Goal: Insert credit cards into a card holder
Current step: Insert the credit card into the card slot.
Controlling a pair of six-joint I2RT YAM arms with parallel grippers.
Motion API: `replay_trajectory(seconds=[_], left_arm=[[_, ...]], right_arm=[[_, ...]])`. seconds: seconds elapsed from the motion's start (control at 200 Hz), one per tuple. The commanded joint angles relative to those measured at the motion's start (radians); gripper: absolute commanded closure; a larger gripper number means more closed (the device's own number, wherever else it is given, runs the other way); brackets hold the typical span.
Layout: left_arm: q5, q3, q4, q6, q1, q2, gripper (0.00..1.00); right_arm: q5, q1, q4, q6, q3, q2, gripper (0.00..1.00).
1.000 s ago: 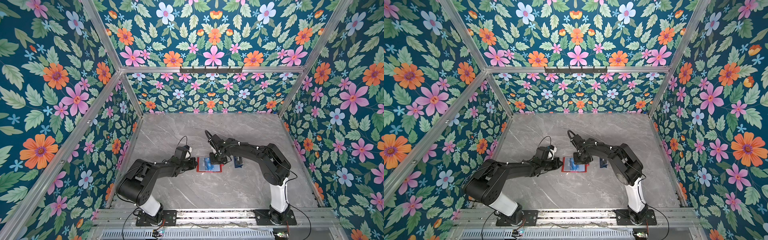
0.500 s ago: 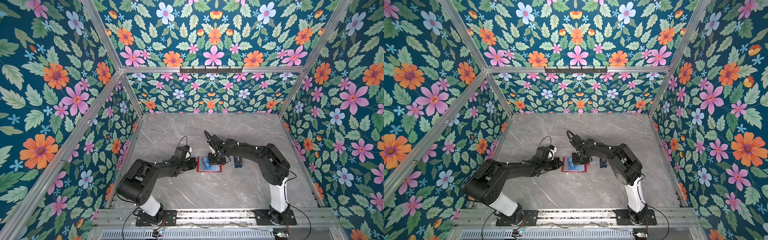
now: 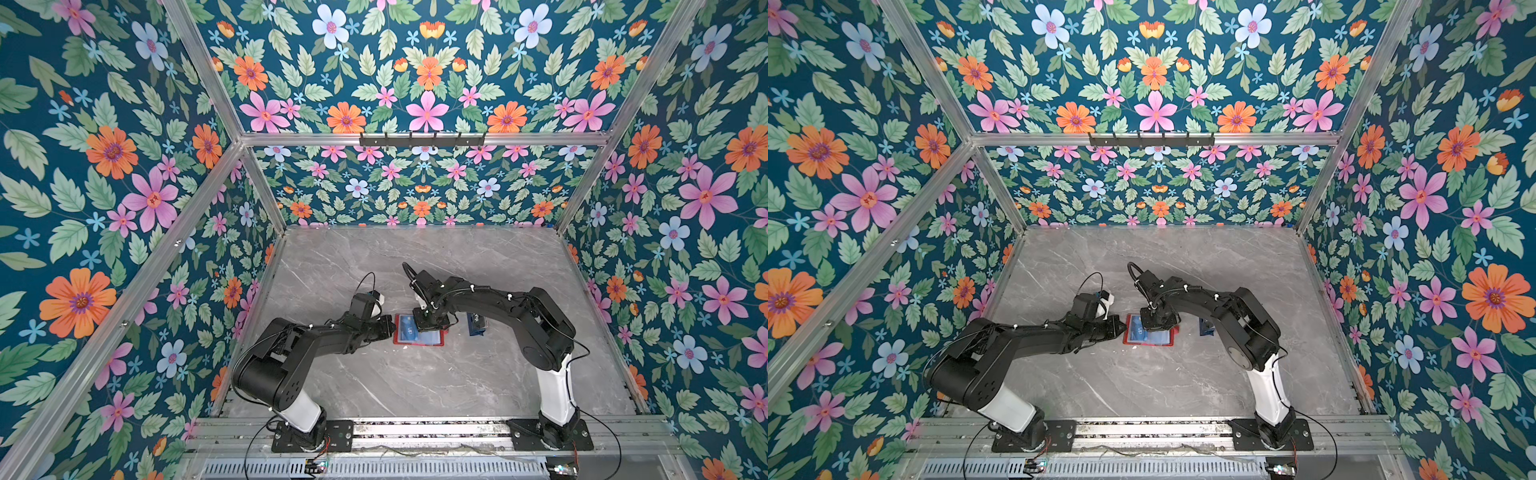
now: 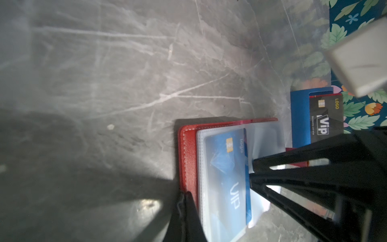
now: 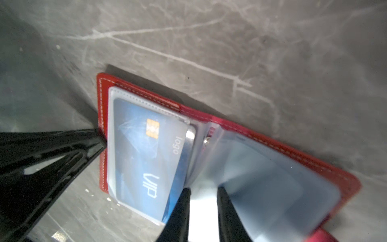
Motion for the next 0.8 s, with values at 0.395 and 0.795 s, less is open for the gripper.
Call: replay_trajectory(seconds=[0.395,0.795], left_arm=[[-0.005,-0.007,-0.079,0.014,0.0,0.003,1.0],[-0.074,0.037,-0.181,0.046,-0.01,-0.095,0.91]], right_arm=[[0.011,0.015,-0.059,-0.018,0.04,0.038,0.65],[0.099,0.01,-0.047,-0.002,-0.025,-0.085,0.63]])
